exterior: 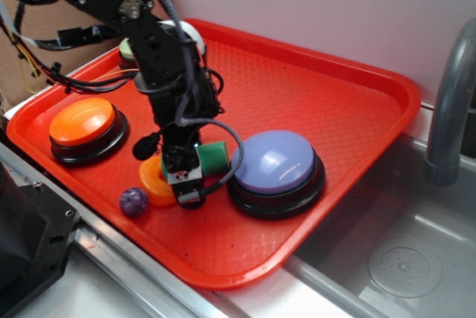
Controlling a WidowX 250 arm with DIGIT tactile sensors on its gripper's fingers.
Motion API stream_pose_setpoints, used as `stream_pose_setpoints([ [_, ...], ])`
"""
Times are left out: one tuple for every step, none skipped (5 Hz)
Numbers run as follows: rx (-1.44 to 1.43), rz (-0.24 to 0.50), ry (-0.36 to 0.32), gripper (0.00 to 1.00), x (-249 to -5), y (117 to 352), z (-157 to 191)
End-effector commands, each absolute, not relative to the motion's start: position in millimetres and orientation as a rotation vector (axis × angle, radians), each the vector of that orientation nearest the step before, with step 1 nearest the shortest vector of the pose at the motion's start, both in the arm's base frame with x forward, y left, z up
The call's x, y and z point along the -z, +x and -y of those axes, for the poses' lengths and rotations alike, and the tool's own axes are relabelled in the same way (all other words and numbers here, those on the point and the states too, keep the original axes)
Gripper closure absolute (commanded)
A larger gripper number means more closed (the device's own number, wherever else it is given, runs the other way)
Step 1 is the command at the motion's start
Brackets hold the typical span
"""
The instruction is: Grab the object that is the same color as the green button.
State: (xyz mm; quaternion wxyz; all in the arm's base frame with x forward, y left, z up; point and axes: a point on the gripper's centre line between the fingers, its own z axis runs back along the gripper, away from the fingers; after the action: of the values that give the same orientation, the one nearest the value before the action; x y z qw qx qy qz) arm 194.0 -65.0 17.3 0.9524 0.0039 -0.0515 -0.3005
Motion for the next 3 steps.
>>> stream_pose_setpoints([
  [0.477,0.132,-0.031,1.0,-54.1,210.6,35.1],
  [0.245,0.132,-0.064,1.0,-96.4,228.6,6.4],
  [0.029,0.136,-0.047,1.0,-133.3,245.2,-16.3],
])
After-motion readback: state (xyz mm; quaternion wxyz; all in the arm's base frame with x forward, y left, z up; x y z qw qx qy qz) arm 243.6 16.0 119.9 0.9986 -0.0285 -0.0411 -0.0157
